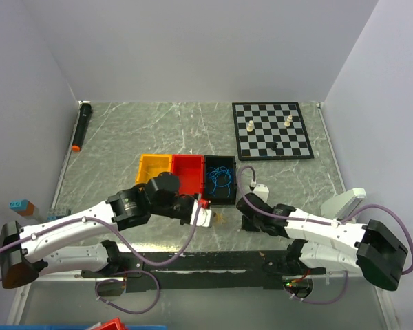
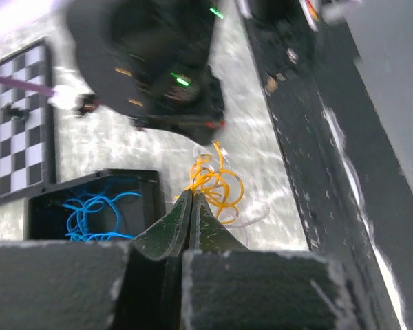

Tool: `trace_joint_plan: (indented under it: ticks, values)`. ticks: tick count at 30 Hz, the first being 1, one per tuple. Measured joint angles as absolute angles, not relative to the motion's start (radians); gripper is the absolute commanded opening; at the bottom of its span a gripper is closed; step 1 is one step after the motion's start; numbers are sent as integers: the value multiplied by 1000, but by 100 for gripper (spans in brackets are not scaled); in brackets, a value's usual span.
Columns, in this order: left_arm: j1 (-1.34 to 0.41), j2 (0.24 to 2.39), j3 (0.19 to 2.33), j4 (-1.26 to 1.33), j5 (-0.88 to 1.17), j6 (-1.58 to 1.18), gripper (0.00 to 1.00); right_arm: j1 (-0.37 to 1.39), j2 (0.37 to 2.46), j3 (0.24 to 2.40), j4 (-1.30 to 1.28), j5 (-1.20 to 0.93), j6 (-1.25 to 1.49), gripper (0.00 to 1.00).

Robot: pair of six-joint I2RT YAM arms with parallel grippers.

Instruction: Untangle the cables

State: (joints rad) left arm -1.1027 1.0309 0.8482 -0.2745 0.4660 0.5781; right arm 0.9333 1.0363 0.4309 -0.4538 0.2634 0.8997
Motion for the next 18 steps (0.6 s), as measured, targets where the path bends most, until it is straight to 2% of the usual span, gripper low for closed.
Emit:
trace_joint_plan:
  ticks: [7, 18]
  values:
    - [-1088, 1029, 996, -158, 338, 438, 1, 933, 1069, 428, -434, 279, 918, 0]
    - [-1077, 1024, 1295, 61, 119, 433, 1, 960, 1078, 423, -413, 311, 965, 0]
